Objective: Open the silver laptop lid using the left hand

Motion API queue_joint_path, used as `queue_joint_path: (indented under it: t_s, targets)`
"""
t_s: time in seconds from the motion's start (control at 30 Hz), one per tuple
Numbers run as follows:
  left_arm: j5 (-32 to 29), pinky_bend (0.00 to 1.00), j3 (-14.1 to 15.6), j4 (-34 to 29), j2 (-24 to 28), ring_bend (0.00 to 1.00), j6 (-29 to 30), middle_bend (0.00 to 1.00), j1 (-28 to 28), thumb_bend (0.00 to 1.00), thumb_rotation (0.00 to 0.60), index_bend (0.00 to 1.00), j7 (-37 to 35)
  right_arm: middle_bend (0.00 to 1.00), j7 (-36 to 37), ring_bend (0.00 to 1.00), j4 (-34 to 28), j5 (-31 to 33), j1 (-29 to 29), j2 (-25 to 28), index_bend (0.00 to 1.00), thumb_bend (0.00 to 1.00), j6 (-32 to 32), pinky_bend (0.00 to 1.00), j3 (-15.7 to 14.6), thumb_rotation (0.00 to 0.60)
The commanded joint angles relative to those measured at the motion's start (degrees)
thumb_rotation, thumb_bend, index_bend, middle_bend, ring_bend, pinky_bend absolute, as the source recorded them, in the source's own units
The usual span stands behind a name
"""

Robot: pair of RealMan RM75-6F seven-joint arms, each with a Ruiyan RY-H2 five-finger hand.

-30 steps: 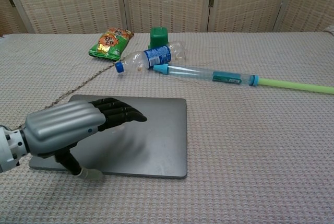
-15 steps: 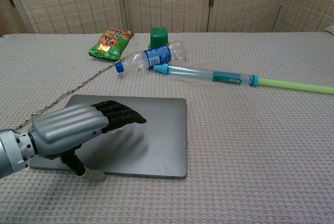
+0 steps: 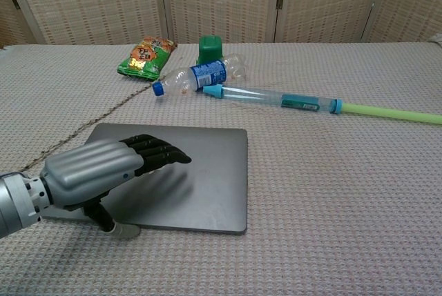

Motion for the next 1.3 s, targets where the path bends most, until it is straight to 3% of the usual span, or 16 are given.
queue_joint_path:
  t_s: [0.03,0.4,0.67,0.93,1.03,1.1,1.3]
  targets:
    - [-0.15,0.0,0.03,0.19,-0.06,0.03,0.25,0.12,0.0,0.24,0.6,0.1,-0.24,0.0,0.0,0.0,0.02,0.0,-0.05,0.0,0.0,0.26,-0.02,0.0,-0.01,0.6]
    - [-0.05,0.0,0.24,2.21,-1.08,0.04,1.84,0.13,-0.01,0.53,0.6,0.13,-1.7,0.0,0.03,0.0,0.07,-0.4,-0.23,-0.08,0.0,0.26,-0.02,0.0,-0.19,0.6]
    - [0.68,0.0,-0.49,6.38,-4.04,0.05,6.17,0.15,0.76,0.54,0.6,0.13,-4.51,0.0,1.17,0.01,0.54,-3.18,-0.55,-0.34,0.0,0.26,0.97,0.0,-1.39,0.6]
    - [1.64,0.0,-2.97,13.88,-8.97,0.03,13.96,0.15,1.8,0.59,0.6,0.08,-7.84,0.0,4.18,0.04,0.46,-9.02,0.85,0.34,0.0,0.26,-1.64,0.0,-5.19,0.6]
    - [1.17,0.0,-4.03,15.44,-10.1,0.02,14.75,0.13,1.48,0.63,0.6,0.06,-8.46,0.0,5.47,0.05,0.04,-10.58,1.91,0.64,0.0,0.36,-3.69,0.0,-6.54,0.6]
    - [0.83,0.0,-4.83,16.01,-10.57,0.01,14.99,0.12,1.04,0.63,0.6,0.05,-8.45,0.0,5.88,0.05,-0.51,-11.41,2.9,0.88,0.0,0.49,-5.52,0.0,-7.28,0.6]
    - [-0.07,0.0,-7.11,15.57,-10.73,0.01,15.41,0.12,-0.44,0.63,0.6,0.03,-7.58,0.0,5.6,0.06,-2.64,-13.41,7.26,0.53,0.0,0.67,-13.08,0.0,-8.82,0.6]
